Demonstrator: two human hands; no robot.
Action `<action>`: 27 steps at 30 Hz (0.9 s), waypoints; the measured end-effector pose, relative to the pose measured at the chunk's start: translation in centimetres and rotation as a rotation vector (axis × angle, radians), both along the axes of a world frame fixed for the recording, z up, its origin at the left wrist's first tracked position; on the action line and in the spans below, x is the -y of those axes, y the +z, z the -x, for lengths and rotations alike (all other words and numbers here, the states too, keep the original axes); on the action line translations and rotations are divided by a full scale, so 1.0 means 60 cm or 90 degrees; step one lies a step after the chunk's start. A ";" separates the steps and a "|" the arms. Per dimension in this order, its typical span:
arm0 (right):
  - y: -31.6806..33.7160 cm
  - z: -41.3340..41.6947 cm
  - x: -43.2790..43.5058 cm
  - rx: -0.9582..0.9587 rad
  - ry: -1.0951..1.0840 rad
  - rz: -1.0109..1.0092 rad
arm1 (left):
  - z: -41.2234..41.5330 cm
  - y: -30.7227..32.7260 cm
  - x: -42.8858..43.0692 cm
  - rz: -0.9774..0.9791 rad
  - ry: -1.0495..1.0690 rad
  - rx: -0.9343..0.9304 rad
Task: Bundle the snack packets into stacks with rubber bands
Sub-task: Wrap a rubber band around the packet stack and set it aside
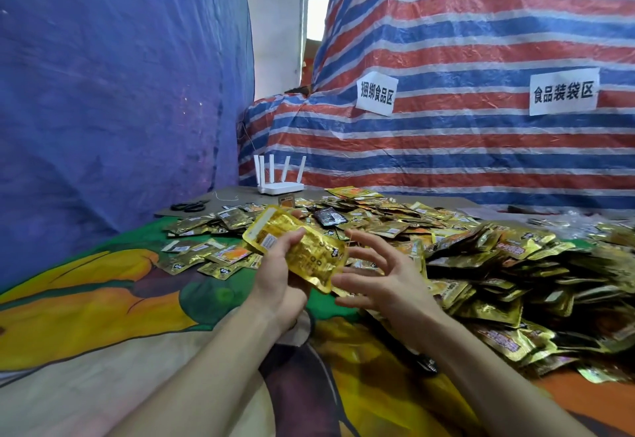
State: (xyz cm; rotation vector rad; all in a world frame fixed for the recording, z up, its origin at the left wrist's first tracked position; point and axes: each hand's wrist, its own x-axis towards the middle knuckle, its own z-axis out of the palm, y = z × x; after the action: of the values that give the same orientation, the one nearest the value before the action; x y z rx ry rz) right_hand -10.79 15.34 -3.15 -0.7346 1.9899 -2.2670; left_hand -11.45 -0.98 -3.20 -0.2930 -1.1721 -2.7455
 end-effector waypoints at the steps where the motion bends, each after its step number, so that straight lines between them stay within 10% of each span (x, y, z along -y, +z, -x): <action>1: -0.004 -0.001 0.007 -0.005 0.008 -0.002 | -0.004 0.003 -0.007 0.018 -0.007 -0.013; 21: -0.014 0.011 0.019 -0.077 -0.148 0.059 | -0.005 -0.012 -0.037 0.091 -0.047 0.019; 27: 0.000 0.010 0.002 -0.133 -0.073 -0.099 | -0.015 -0.011 -0.031 0.152 -0.112 0.015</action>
State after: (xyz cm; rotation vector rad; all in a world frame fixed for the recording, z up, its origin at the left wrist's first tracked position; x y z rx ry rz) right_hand -11.42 15.22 -3.16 -0.8960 2.3269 -2.1384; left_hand -10.54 0.86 -3.89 -0.4105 -1.5526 -2.7606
